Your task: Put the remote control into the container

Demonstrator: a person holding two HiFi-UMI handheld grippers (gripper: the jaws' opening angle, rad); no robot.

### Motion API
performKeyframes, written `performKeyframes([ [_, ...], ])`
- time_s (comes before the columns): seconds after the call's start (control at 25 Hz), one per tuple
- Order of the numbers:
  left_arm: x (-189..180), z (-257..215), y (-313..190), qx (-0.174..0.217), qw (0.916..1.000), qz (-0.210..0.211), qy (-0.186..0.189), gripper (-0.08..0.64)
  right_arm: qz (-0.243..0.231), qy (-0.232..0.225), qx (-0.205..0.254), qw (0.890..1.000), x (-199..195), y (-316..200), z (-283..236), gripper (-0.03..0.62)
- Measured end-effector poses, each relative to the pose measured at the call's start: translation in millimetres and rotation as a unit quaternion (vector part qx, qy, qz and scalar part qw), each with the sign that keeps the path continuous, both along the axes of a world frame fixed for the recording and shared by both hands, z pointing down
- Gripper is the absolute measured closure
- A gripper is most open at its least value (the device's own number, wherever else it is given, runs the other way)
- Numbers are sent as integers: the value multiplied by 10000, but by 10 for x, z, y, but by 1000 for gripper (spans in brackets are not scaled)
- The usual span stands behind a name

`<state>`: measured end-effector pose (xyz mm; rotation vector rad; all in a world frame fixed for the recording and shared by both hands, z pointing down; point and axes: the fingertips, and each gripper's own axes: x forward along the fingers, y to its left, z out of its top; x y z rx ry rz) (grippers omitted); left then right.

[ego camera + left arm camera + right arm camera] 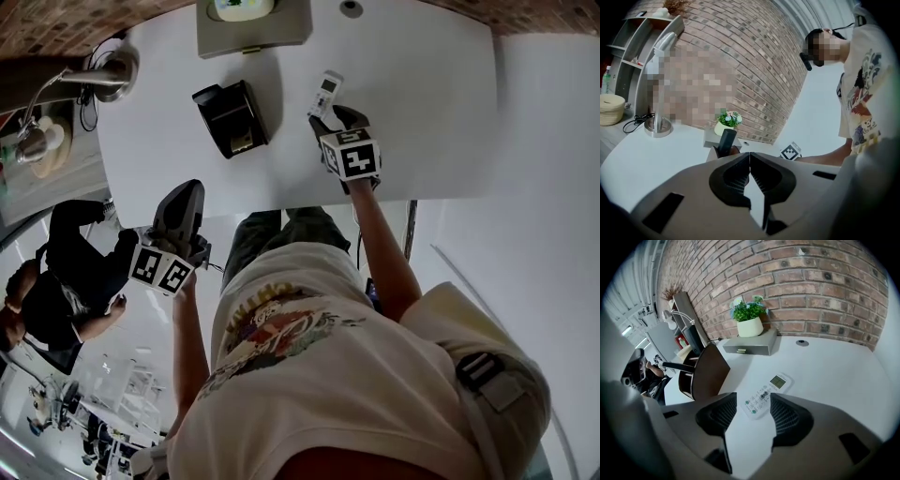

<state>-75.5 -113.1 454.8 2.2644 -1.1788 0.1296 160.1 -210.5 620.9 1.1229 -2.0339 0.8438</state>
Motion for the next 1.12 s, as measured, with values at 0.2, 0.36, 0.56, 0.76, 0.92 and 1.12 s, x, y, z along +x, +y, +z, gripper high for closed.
performKeyframes([
  [0.2,-61,58,15,-145,9999,9,1,554,287,92,-227,9993,-23,-37,199,352],
  [0.36,-120,145,58,-301,9995,-4,-17,554,554,57,-407,9976,-49,-3,332,319],
  [0.56,-131,220,111,-402,9992,47,21,554,833,149,-462,9953,-92,-49,448,292],
  [0.76,-164,222,116,-424,9991,67,72,554,966,561,-489,9925,-34,-75,611,291],
  [0.92,-209,189,116,-398,9992,21,85,554,954,753,-420,9917,-50,-73,579,291],
  [1.12,-229,179,154,-372,9992,-33,110,554,1094,767,-374,9903,-32,-105,590,293],
])
